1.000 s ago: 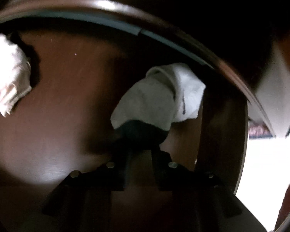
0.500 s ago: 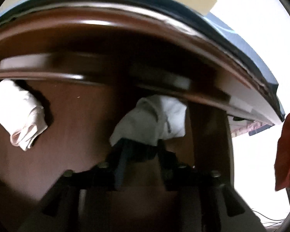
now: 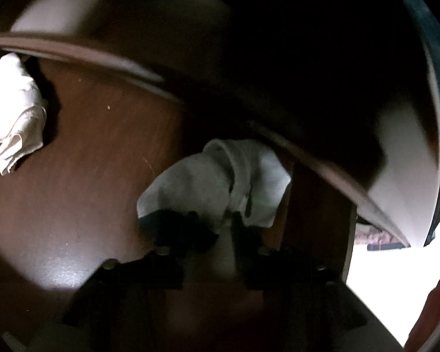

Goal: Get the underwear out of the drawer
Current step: 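Lift the red item with the right gripper while the left reaches toward the grey sock, then grasp the grey sock with the left gripper and lift it from the drawer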

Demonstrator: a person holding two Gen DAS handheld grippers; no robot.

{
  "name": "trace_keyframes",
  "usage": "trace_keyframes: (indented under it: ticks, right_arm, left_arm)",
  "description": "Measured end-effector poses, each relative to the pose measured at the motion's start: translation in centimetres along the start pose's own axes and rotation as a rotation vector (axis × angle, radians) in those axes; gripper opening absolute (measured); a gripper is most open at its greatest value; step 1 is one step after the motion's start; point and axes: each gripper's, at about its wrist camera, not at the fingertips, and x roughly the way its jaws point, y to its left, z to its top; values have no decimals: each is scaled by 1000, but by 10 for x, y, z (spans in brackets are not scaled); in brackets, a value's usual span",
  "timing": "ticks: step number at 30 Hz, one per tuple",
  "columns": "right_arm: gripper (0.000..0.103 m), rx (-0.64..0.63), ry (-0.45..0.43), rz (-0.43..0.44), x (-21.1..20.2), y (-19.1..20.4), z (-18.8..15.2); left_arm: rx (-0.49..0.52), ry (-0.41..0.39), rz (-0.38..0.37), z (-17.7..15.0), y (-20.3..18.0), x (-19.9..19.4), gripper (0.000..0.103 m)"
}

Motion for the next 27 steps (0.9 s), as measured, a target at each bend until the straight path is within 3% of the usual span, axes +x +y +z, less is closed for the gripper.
trace_keyframes:
  ticks: [4, 12, 20, 24, 25, 27]
  right_arm:
    - [27, 3, -5, 2, -1, -1, 0]
    - [27, 25, 17, -5, 3, -3, -9]
    - [27, 44, 56, -13, 16, -4, -21]
    - [27, 46, 78, -13, 28, -1, -24]
    - [27, 48, 83, -10, 30, 0, -25]
    - [27, 48, 95, -7, 35, 3, -26]
  left_arm:
    - [18, 71, -4, -4, -8, 27, 13]
    - [61, 148, 41, 27, 22, 49, 8]
    - [219, 216, 120, 40, 36, 68, 8]
    - [350, 219, 151, 50, 49, 68, 9]
    - [378, 212, 155, 52, 50, 67, 13]
    - [455, 181, 155, 52, 38, 69, 31]
